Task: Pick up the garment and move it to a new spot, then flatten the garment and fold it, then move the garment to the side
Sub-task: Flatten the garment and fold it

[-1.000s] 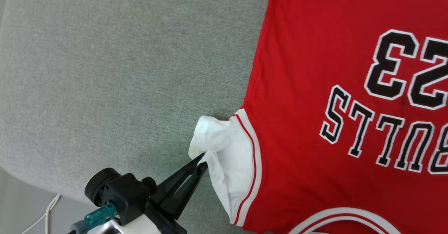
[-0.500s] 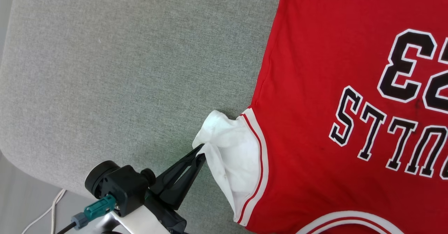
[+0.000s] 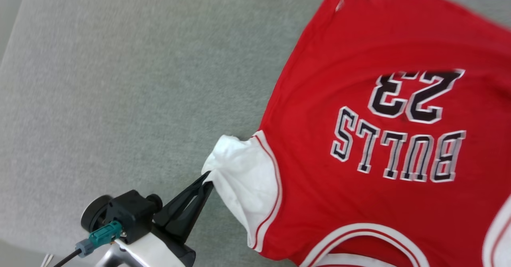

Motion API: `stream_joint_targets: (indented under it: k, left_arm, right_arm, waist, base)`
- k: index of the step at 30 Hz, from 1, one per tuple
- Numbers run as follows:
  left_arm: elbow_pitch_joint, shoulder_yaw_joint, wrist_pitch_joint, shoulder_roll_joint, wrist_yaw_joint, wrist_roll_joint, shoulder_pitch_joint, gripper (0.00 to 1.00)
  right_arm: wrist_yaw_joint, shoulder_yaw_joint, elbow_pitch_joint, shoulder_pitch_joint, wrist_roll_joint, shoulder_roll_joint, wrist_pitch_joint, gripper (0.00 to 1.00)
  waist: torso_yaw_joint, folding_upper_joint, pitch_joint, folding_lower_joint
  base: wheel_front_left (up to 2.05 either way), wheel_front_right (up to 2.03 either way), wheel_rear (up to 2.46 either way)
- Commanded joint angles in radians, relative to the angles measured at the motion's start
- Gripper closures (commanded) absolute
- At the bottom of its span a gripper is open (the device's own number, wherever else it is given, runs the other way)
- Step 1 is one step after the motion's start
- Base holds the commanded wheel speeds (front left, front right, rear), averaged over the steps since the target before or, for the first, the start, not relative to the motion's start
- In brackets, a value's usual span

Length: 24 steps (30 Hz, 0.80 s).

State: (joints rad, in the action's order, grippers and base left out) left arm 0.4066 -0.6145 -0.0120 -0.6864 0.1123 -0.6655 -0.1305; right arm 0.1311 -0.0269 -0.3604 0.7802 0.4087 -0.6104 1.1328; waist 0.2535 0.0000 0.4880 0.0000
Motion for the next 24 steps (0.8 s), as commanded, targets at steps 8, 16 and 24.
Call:
stream_joint_targets:
  k: [8,16,24]
  left_arm:
    - [-0.058,0.024,-0.022,-0.018,0.024,-0.039,0.063,1.00]
    - [-0.107,0.044,-0.050,-0.023,0.030,-0.076,0.106,1.00]
    - [-0.137,0.043,-0.072,-0.004,0.034,-0.094,0.124,1.00]
  right_arm:
    - [-0.001,0.007,0.150,-0.290,0.135,0.015,-0.056,1.00]
    - [-0.001,0.073,0.295,-0.605,0.160,0.044,-0.113,1.00]
    - [-0.001,0.141,0.338,-0.810,0.143,0.105,-0.154,1.00]
  waist:
    - [-0.151,0.0000,-0.181,0.0000]
    - [-0.224,0.0000,-0.260,0.0000]
    - [-0.257,0.0000,-0.308,0.0000]
  base:
    - [0.00,0.00,0.00]
    - [0.00,0.00,0.00]
    - [0.00,0.00,0.00]
